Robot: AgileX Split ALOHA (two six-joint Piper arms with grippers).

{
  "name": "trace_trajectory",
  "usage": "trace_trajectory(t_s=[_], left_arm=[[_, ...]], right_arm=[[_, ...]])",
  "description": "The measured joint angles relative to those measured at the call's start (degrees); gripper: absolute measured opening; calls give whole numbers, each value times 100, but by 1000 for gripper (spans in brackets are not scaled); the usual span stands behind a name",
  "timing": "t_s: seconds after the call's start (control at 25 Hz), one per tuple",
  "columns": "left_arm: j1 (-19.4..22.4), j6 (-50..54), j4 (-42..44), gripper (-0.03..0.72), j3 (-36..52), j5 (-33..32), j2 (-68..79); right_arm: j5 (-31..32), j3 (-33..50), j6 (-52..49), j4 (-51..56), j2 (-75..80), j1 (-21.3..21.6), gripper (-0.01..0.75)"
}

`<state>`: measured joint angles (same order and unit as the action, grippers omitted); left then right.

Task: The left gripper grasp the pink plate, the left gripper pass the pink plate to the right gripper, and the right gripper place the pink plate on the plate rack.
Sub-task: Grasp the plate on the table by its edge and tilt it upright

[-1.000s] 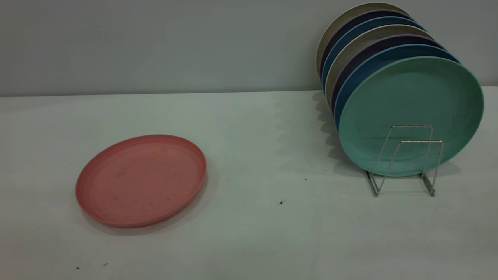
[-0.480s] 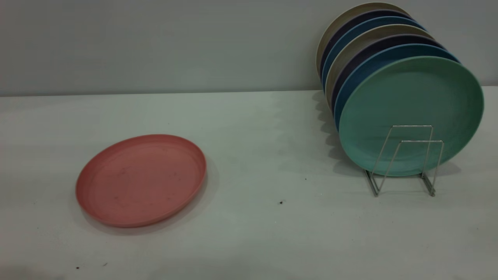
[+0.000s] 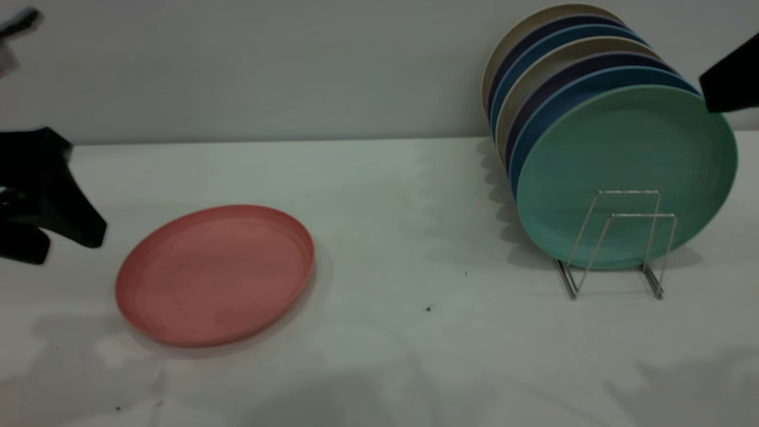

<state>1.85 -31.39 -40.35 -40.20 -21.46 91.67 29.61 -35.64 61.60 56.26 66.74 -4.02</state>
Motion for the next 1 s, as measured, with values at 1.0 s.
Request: trace_trajectory(t_s=[1.0], left_arm=[[1050, -3239, -3489, 568, -668, -3, 2652]], right_arm=[[-155, -12, 452, 495, 166, 0, 377]])
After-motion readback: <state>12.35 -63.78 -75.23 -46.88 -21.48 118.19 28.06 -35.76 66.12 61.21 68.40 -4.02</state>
